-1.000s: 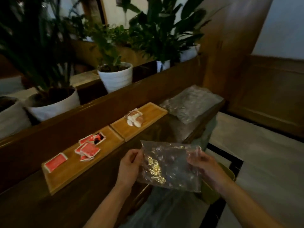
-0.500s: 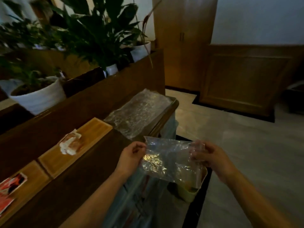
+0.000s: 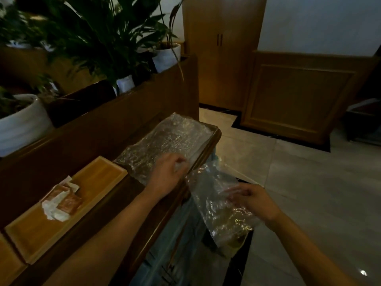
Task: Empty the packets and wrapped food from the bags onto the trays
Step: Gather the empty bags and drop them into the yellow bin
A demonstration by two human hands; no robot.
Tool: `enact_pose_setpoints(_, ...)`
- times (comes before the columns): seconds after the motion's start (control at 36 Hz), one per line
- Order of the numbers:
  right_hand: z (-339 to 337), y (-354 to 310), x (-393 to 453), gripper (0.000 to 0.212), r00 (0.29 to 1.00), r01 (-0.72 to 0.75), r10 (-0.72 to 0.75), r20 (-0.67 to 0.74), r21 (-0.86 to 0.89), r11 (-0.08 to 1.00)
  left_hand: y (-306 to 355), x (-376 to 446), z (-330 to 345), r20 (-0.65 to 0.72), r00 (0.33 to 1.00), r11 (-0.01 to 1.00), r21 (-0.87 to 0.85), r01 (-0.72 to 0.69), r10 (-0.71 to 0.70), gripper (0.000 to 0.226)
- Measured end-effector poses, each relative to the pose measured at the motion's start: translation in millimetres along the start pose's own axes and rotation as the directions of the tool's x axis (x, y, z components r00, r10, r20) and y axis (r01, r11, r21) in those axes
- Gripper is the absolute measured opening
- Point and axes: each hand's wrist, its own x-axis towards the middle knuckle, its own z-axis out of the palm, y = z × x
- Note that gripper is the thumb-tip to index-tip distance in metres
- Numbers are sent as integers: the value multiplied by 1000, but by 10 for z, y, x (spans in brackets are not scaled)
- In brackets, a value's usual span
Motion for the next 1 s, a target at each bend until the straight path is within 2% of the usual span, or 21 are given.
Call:
enact_pose_setpoints(0.08,-4,13,124,13,993,-15,27,-114,102,995,-267,274,-63,22,998,978,199,61,-67,56)
enact_pose_setpoints(0.17,-6,51,220,13,977,-50,91,-192,209,977,-504,498,-85,201,949,938,298,176,-242,93)
enact_pose_setpoints(0.28,20,117,294,14,955,-74,151,-255,288,955,-744,643,-70,370,860,919,314,240,-351,107)
enact_pose_setpoints(0.33,40,137,313,15,944,-82,171,-283,300,950,-814,683,-56,387,853,907,366,207,-351,105)
enact_pose_setpoints(0.42,71,170,325,16,927,-92,191,-322,299,950,-843,738,-39,359,887,890,442,111,-289,90)
enact_pose_setpoints(0.56,74,246,307,18,902,-111,221,-371,294,949,-873,740,37,250,952,937,338,84,-176,53)
enact_pose_setpoints(0.67,-27,268,250,22,895,-126,242,-374,309,943,-862,760,138,169,981,979,193,59,-93,37)
enact_pose_setpoints(0.75,-125,267,217,22,887,-133,256,-384,317,939,-782,822,226,194,976,994,64,92,-103,30)
enact_pose_setpoints(0.81,-203,278,203,22,877,-130,265,-401,334,934,-695,881,293,217,969,991,-39,130,-119,32)
enact_pose_setpoints(0.92,-390,322,179,19,859,-103,264,-438,359,928,-460,1003,469,206,976,973,-200,117,-75,35)
enact_pose_setpoints(1.0,-578,395,200,20,841,-90,268,-469,368,926,-225,1071,612,224,973,913,-380,146,-62,38)
